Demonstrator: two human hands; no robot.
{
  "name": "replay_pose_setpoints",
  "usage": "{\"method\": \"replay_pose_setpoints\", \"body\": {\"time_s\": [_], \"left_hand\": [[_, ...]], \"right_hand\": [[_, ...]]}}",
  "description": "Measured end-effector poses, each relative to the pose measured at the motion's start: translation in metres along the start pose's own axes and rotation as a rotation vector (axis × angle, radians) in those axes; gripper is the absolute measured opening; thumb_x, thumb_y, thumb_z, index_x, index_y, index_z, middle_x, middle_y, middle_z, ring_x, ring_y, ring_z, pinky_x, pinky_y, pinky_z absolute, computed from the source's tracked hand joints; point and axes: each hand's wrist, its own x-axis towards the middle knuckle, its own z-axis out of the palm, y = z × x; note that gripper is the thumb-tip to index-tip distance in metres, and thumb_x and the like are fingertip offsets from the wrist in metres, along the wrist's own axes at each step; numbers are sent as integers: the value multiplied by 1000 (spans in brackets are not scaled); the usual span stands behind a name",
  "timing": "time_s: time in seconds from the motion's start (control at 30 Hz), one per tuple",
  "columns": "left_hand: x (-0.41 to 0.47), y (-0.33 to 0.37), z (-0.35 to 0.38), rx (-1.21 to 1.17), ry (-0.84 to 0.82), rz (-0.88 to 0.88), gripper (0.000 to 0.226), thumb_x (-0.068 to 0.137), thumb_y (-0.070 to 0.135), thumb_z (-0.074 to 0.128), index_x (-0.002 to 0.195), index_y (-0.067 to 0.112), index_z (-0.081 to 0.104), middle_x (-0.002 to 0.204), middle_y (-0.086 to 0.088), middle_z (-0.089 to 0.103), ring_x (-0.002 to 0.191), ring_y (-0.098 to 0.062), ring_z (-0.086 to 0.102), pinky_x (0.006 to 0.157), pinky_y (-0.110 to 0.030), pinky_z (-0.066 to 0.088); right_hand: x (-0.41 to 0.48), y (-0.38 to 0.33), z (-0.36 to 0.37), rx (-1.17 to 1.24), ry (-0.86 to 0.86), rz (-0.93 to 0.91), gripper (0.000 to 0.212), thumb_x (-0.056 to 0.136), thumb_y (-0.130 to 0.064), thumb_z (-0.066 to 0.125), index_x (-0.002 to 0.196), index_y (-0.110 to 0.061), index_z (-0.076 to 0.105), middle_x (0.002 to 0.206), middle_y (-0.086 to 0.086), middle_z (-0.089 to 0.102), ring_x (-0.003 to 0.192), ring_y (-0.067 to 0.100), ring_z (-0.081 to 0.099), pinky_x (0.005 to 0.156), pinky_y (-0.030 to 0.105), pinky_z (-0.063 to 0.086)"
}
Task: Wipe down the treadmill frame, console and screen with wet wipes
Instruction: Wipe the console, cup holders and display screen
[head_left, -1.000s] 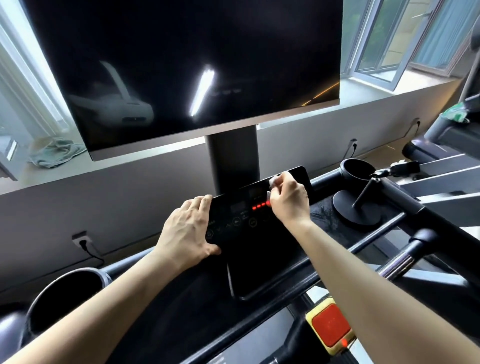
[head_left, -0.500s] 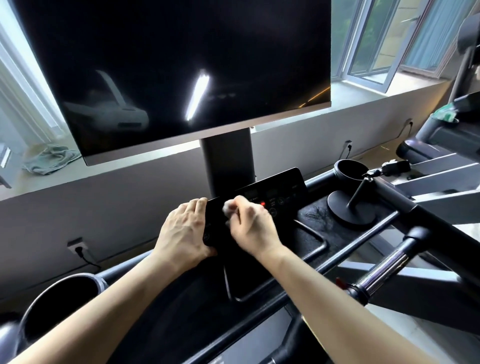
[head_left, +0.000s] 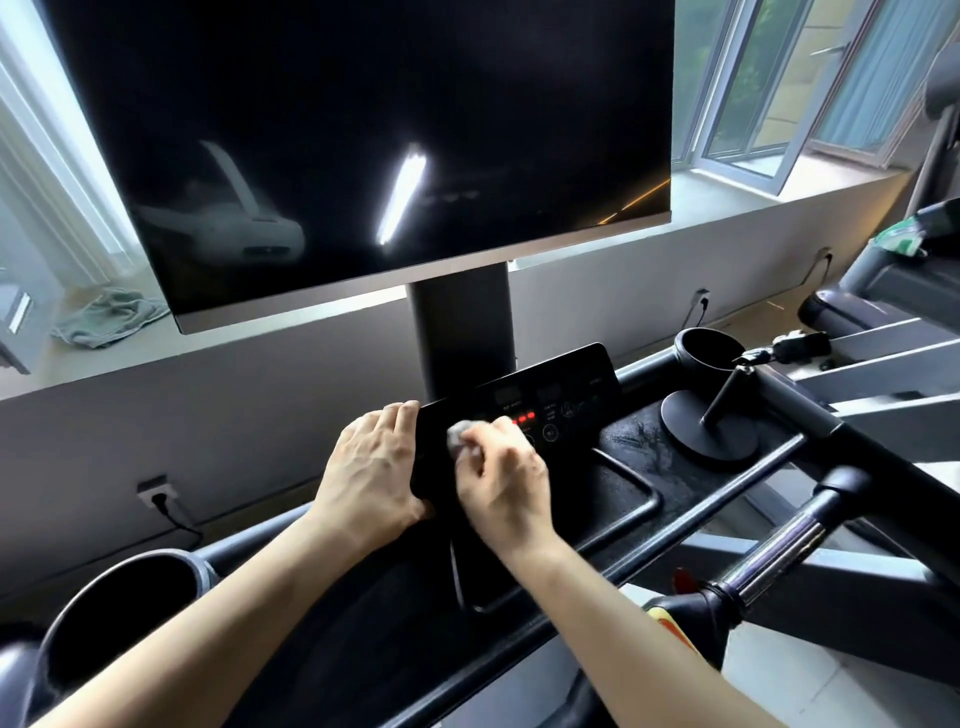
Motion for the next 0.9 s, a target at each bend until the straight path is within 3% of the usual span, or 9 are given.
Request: {"method": "replay_pose_setpoints", "body": {"time_s": [0.1,0.17,0.33,0.43,0.53,0.73,0.8,0.9], "left_hand": [[-1,-1,2,-30,23,3,96,71,50,76,149,13,35,143,-1,50,134,-23,45,113,-31,29],[0,-1,2,-14,17,3,100,66,54,77,148,14,37,141,0,51,132,-24,47,111,-32,32],[1,-2,2,29,-23,-3,119,57,59,84,153,15,30,146,1,47,135,-23,43,115,-33,32],[1,-1,2,37,-17,-2,120,57,59,86,154,15,29,146,2,46,136,-22,43,116,-32,31],[1,-1,2,18,-15,-6,117,59,57,84,154,16,29,146,2,46,137,-22,43,115,-32,31],[-1,1,0,-20,15,12,92,71,45,74,149,14,35,140,-1,51,131,-24,47,112,-32,33],[-1,1,0,-15,11,11,92,72,50,71,148,14,35,139,-1,51,130,-25,47,111,-33,34],[0,1,-1,10,-10,2,106,63,58,76,150,15,33,141,0,50,130,-23,47,110,-32,34]], "right_hand": [[-18,-6,4,16,-146,-170,20,91,-22,52,96,-27,70,98,-8,58,88,13,61,79,26,52],[-11,6,0,21,-121,-195,23,88,-12,54,94,-26,71,98,-7,58,91,15,60,85,26,51],[30,56,-22,-97,115,41,23,82,-1,63,87,-21,73,97,-4,62,90,23,59,86,37,53],[31,57,-24,-161,123,88,17,85,-7,58,87,-17,72,102,0,64,92,26,58,87,45,52],[1,35,-15,-159,18,-53,23,86,-18,48,96,-16,69,115,-1,62,100,24,56,92,40,49],[-51,12,-5,-182,-263,-414,40,93,-19,54,130,-10,63,140,5,55,131,26,49,111,38,39],[-50,21,-10,-235,-291,-467,47,92,-18,52,138,-10,59,146,7,53,138,27,46,116,39,35],[-42,45,-21,-329,-237,-427,49,85,-14,52,132,-7,64,142,12,58,135,30,51,114,42,39]]}}
